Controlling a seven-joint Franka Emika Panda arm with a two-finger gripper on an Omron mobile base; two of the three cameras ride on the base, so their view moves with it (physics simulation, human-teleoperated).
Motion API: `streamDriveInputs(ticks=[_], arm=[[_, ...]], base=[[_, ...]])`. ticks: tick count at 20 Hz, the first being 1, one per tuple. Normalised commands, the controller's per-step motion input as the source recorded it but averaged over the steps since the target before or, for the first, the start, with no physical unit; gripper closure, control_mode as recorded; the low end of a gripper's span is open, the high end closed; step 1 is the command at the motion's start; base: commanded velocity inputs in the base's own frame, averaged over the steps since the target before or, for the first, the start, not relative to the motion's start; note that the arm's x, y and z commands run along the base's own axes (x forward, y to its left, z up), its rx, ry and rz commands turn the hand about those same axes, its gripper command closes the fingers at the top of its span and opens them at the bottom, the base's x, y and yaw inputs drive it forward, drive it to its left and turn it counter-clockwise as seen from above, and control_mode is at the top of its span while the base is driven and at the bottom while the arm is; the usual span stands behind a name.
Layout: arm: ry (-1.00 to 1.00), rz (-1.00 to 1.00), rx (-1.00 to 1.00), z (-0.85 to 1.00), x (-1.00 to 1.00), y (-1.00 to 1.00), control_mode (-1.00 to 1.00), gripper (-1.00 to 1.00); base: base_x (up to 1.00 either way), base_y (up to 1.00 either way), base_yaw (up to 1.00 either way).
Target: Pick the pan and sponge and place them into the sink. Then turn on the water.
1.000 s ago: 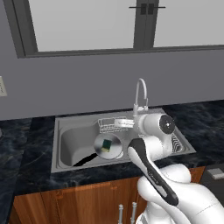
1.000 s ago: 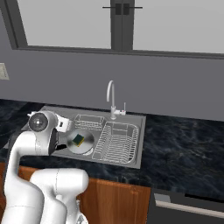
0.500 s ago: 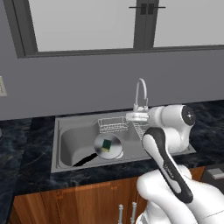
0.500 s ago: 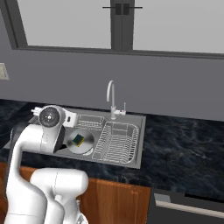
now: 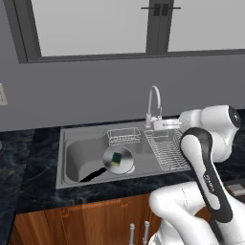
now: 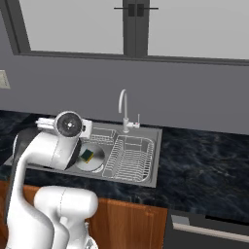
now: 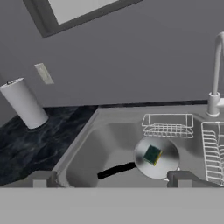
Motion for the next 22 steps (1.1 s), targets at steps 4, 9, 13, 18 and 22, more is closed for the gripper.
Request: streamDriveInputs(ticks=[4,9,13,18,22], arm=[[-0.04,0.13,0.00,0.12,-0.22,-0.25,-1.00,-1.00],[-0.01,0.14,0.00,0.03,-0.17,-0.24,-1.00,-1.00],[0.00,0.17,0.02,0.00,-0.16,-0.15,-1.00,-1.00],[-0.01,0.13,0.04,-0.01,-0.04,-0.20,-1.00,-1.00],[-0.03,0.07,0.03,-0.02,0.00,-0.23,-1.00,-1.00]], base=[[0.00,0.00,0.00],[0.00,0.00,0.00],[0.00,0.00,0.00],[0.00,0.00,0.00],[0.00,0.00,0.00]])
